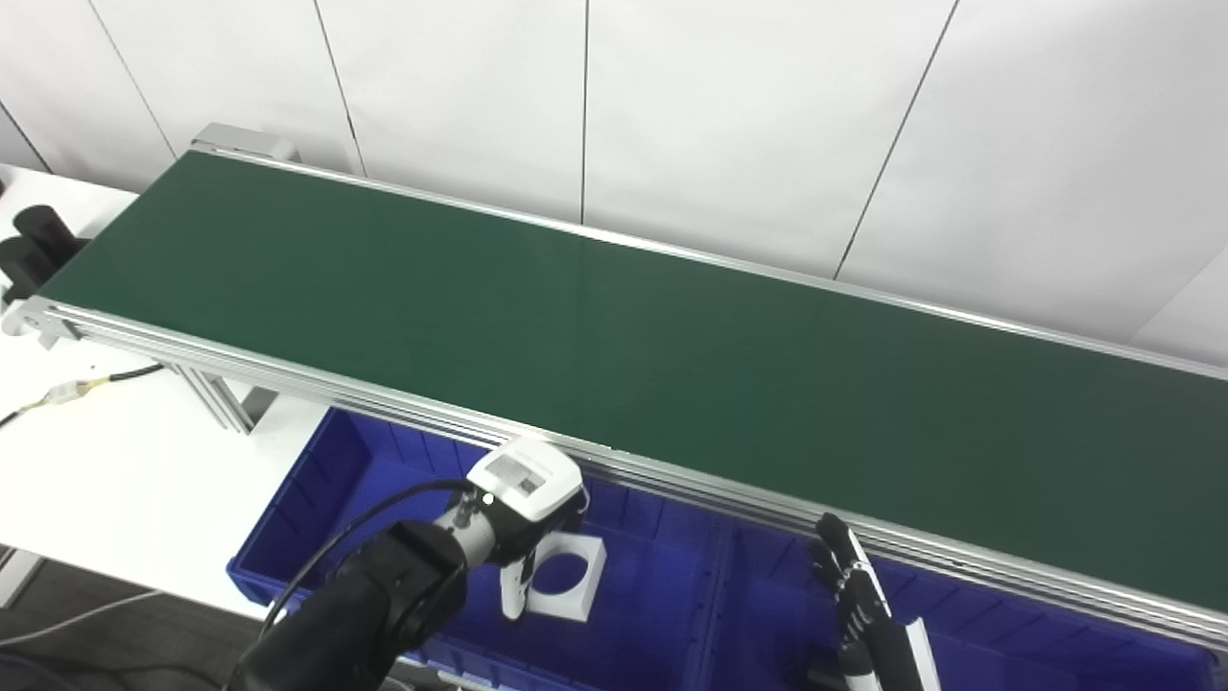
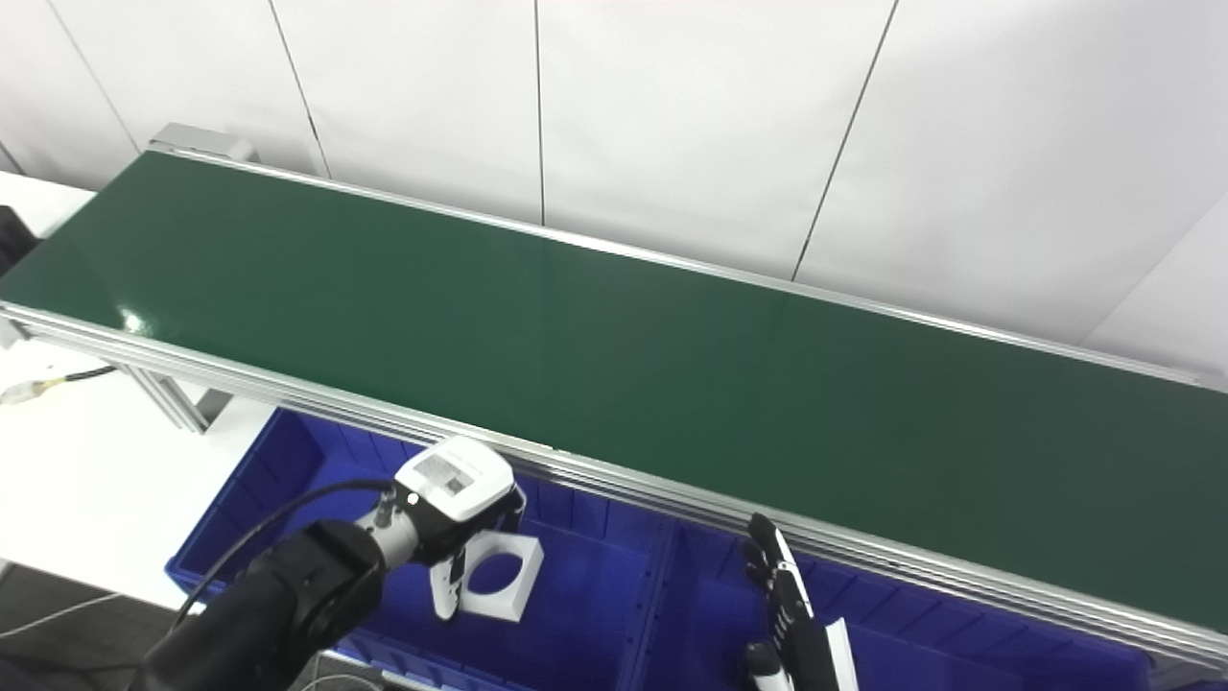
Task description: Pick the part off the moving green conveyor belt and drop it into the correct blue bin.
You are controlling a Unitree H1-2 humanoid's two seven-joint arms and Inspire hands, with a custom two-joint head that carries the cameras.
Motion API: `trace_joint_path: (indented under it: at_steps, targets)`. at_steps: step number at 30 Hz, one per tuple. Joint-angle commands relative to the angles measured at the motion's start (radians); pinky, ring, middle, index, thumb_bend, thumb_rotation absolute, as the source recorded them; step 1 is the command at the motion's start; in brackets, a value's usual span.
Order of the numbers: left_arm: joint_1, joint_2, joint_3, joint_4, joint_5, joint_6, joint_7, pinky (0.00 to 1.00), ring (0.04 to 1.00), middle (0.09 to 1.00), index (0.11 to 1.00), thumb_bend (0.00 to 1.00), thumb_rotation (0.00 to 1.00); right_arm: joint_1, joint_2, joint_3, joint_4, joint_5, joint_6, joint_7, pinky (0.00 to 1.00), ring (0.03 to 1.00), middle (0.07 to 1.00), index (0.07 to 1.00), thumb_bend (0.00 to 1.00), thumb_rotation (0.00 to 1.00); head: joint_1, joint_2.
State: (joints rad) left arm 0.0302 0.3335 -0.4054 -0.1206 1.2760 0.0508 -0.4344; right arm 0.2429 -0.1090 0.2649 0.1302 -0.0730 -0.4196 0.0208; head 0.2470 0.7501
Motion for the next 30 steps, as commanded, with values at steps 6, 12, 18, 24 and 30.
trace_joint_path:
  at_steps: [6,12,18,24,30]
  targets:
    - [0.01,0.01,-0.006,0.021,0.017,0.012,0.103,0.21,0.288,0.418,0.497,0.52,0.0,-0.004,0.009,-0.002,-0.031,-0.003,-0.05,0.007,0.91,0.927,0.957,0.957,0.8,0.98,-0.008,0.004]
    - [0.027,0.01,-0.021,0.055,0.022,0.012,0.157,0.2,0.26,0.472,0.484,0.53,0.0,-0.002,0.009,-0.003,-0.031,0.001,-0.05,0.009,0.91,0.93,0.959,0.958,0.8,0.98,-0.009,0.004]
    - [0.022,0.016,-0.03,0.054,0.042,0.017,0.175,0.3,0.386,0.441,0.51,0.52,0.0,-0.002,0.008,-0.003,-0.028,0.004,-0.049,0.013,0.92,0.93,0.959,0.958,0.81,0.98,-0.008,0.001]
    - [0.016,0.021,-0.037,0.052,0.062,0.019,0.173,0.37,0.455,0.49,0.493,0.53,0.0,-0.003,0.009,-0.002,-0.028,-0.002,-0.05,0.01,0.92,0.929,0.958,0.956,0.81,0.98,-0.011,0.001]
    - [0.016,0.022,-0.039,0.051,0.066,0.018,0.186,0.37,0.448,0.485,0.497,0.53,0.0,-0.002,0.011,-0.001,-0.028,-0.001,-0.049,0.012,0.92,0.933,0.96,0.958,0.8,0.98,-0.013,-0.004]
